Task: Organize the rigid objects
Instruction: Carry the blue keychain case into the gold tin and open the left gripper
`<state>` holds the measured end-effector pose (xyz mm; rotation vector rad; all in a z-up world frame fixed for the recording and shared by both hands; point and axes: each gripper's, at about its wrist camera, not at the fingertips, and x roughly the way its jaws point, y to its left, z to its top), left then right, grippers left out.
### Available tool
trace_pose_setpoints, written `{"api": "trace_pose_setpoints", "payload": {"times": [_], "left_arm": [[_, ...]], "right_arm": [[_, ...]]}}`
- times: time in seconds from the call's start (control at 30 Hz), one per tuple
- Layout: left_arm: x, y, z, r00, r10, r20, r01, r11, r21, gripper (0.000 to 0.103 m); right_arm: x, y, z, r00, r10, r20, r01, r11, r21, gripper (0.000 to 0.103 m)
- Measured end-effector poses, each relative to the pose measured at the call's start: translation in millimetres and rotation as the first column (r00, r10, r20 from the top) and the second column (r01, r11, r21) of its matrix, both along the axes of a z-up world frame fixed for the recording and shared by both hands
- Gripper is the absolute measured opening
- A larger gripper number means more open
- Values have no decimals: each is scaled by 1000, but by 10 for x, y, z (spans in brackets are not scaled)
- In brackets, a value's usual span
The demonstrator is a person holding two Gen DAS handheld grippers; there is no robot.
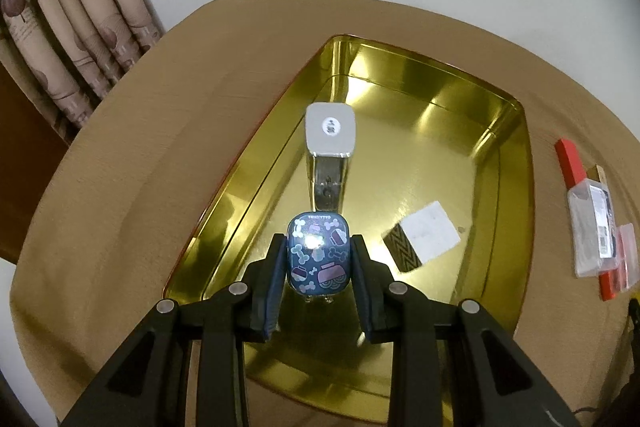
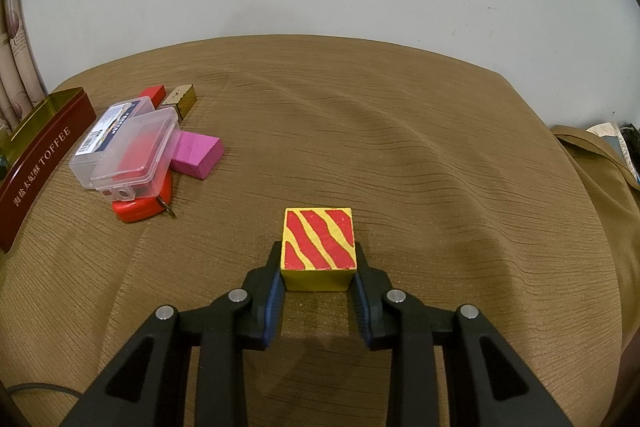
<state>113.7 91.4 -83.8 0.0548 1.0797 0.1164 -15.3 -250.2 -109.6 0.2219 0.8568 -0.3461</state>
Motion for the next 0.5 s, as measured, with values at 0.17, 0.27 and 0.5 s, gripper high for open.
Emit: {"api": "trace_pose_setpoints", "payload": {"times": [0.17,0.27,0.5], "left_arm": [[74,45,-47,1000,9,-4,-9,1000,18,28],[100,65,-64,1000,17,-9,-16,1000,13,28],[147,94,-117,999,24,-38,-24,1000,12,28]], "right_arm": [[1,3,-2,1000,0,0,0,1000,0,30],[0,-2,-1,1000,0,-1,0,1000,-2,30],[-1,-2,-1,1000,1,-3,-1,1000,-5,31]]}}
